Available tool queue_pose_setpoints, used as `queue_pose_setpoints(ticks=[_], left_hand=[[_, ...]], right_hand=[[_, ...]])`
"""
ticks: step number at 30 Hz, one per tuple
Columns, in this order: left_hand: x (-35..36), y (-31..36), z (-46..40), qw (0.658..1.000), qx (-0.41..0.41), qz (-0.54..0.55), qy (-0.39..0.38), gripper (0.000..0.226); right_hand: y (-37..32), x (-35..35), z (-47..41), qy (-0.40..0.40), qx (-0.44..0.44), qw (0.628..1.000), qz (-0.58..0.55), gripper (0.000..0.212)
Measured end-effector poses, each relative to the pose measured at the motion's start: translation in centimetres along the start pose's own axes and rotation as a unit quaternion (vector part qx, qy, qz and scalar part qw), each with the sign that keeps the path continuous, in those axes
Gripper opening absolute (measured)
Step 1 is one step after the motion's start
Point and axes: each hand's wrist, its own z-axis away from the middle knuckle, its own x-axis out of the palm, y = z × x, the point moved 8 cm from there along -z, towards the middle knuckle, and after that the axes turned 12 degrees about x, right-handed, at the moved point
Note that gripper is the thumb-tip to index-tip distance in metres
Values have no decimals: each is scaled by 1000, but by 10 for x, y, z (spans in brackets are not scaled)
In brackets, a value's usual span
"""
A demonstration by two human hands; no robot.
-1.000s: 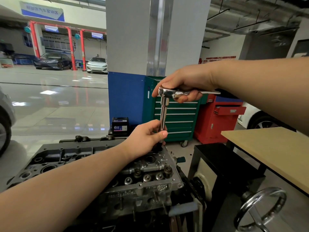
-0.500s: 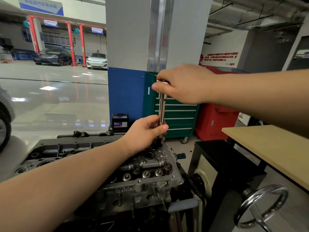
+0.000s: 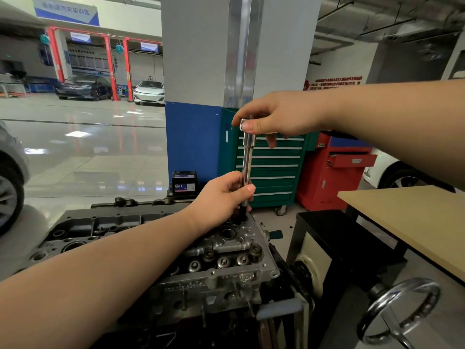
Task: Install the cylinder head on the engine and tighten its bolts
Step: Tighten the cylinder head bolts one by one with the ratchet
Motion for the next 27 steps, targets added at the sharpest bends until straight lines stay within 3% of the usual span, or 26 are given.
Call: queue_pose_setpoints(ticks=[2,4,7,9,12,15,19,23,27], left_hand=[[-1,0,0,1000,0,-2,0,19],[-1,0,0,1000,2,0,-1,16],[0,-1,0,1000,-4,8,-6,16],[0,-1,0,1000,-10,10,-4,18],[0,-1,0,1000,-16,14,1,20],[0,0,0,1000,-11,10,-3,20],[-1,0,1,1000,-12,16,-3,19],[0,-1,1,1000,-14,21,-2,21],[-1,-1,1,1000,-8,19,-5,19]], right_hand=[[5,-2,-2,22,38,998,-49,38],[16,-4,-3,-17,97,982,-163,41],[27,-7,5,-65,156,957,-238,28],[29,-14,8,-11,158,963,-219,24],[26,-12,11,52,161,980,-103,39],[17,-5,15,35,144,986,-79,48],[12,-12,24,-7,91,990,-108,31],[20,-12,23,-18,86,995,-41,32],[27,-12,18,-1,68,992,-102,38]])
